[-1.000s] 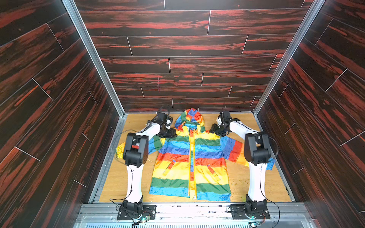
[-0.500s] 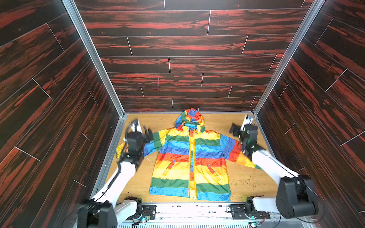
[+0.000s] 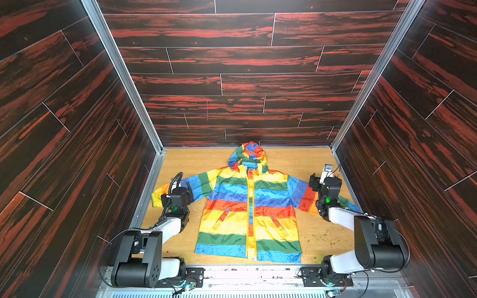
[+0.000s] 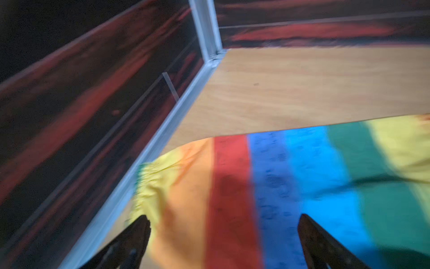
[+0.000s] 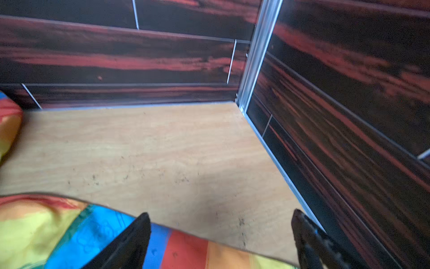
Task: Unzip the jacket
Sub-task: Reset both arms
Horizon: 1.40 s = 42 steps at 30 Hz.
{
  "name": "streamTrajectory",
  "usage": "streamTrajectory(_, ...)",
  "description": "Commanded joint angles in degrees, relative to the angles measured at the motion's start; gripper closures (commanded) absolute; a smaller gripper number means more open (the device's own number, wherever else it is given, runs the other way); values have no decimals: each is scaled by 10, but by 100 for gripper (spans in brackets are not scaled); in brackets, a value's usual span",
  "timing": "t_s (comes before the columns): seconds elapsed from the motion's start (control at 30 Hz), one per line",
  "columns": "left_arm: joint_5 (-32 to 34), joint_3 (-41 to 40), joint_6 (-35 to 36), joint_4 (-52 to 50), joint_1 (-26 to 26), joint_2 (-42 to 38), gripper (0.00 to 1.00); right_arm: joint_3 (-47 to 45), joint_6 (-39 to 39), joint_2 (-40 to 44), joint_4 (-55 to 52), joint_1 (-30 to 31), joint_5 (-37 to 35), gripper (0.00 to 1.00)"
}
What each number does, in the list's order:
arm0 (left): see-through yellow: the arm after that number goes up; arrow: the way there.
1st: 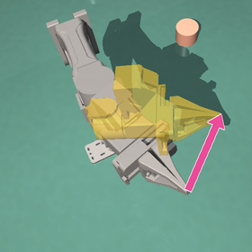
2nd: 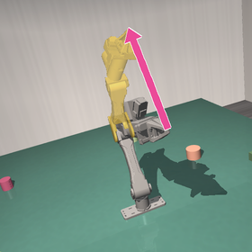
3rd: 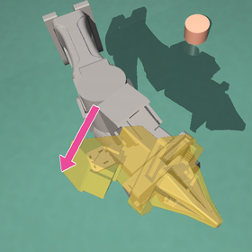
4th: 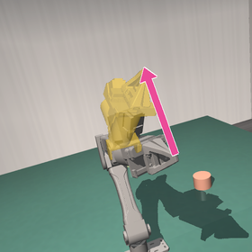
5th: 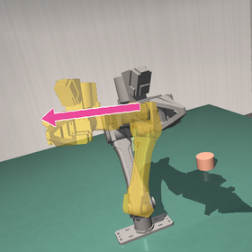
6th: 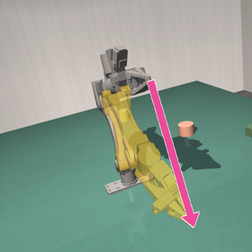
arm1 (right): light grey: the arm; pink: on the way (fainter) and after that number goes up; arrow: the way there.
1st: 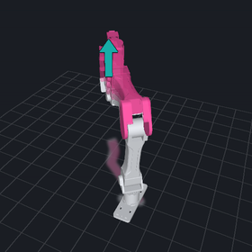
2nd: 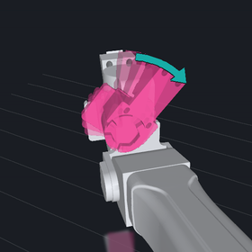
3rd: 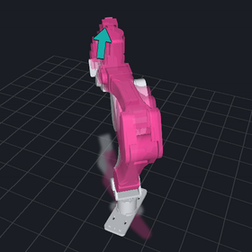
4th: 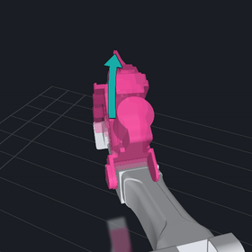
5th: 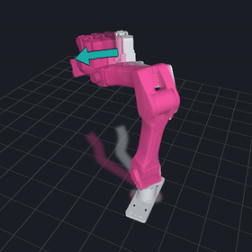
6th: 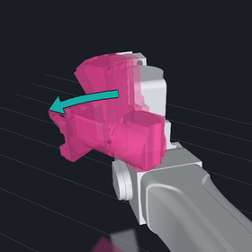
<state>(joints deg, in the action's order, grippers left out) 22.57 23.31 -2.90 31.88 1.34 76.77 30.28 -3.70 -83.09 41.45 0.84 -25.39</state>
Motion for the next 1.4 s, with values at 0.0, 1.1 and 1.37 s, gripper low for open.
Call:
streamTrajectory(0.0,-67,-11,-21,75,-1,0,0,-20,25,34,-30,-12,29,5)
streamTrajectory(1.1,-90,14,-29,141,-29,114,0,-87,98,148,-87,-94,93,1)
streamTrajectory(1.37,-90,14,-29,141,-29,114,0,-110,116,47,106,-94,249,1)
